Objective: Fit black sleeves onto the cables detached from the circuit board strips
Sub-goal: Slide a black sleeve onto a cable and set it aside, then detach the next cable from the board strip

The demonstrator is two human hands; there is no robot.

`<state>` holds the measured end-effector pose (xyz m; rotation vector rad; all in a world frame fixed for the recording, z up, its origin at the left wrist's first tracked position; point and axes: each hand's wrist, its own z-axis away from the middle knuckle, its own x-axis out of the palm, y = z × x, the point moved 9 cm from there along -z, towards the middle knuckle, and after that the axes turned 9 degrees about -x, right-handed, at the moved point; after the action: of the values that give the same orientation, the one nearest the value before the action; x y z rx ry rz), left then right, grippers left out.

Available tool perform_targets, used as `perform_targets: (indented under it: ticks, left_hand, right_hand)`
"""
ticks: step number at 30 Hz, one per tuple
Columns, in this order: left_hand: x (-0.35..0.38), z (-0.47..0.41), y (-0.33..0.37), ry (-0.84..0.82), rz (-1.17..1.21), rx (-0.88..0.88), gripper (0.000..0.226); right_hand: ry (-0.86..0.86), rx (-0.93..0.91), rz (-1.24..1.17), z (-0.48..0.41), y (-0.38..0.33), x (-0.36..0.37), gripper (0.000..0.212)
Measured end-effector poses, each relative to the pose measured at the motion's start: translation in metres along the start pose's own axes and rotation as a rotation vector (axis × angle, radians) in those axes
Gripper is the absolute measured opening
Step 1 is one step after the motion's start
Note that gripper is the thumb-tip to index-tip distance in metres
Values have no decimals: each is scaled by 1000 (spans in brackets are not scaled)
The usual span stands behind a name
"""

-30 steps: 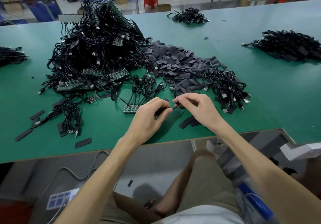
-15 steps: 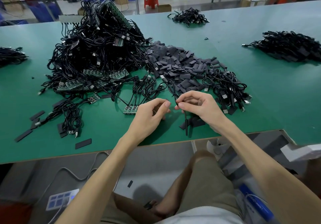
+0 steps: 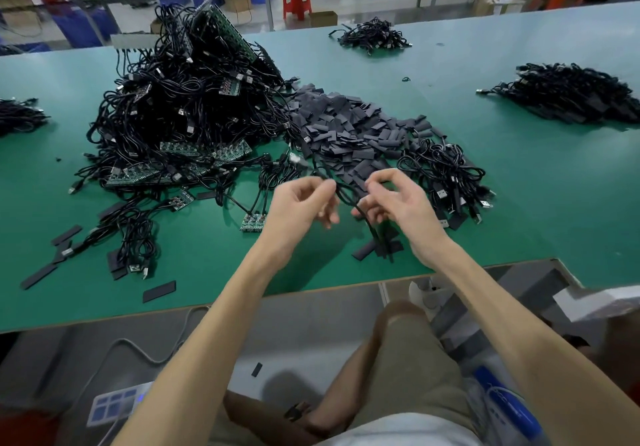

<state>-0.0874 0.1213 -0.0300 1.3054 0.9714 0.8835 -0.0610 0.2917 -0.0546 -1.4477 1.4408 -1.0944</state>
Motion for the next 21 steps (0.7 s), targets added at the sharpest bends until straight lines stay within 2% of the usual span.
perform_targets:
  ticks: [2, 4, 6, 8, 14, 17, 21]
  left_hand:
    - [2, -11, 16, -13, 103, -9, 30]
    - [13, -23, 32, -69, 157, -33, 31]
    - [32, -34, 44, -132, 95, -64, 31]
    - [55, -46, 52, -180, 13, -96, 31]
    - [116, -64, 52, -281, -43, -202, 36]
    - [112, -61, 40, -235, -95, -165, 33]
    - [65, -57, 30, -37, -261, 16, 24]
  right_hand:
    - [109, 24, 30, -1, 5, -11, 8]
    - [33, 18, 148, -2, 8, -2, 5]
    - [-63, 10, 240, -2, 8, 11, 4]
    - [-79, 16, 242, -2, 7, 14, 11]
    - [-119, 32, 304, 2, 5, 17, 10]
    - [-123, 27, 338, 1, 4, 17, 10]
    - [-133, 2, 406, 1, 1, 17, 5]
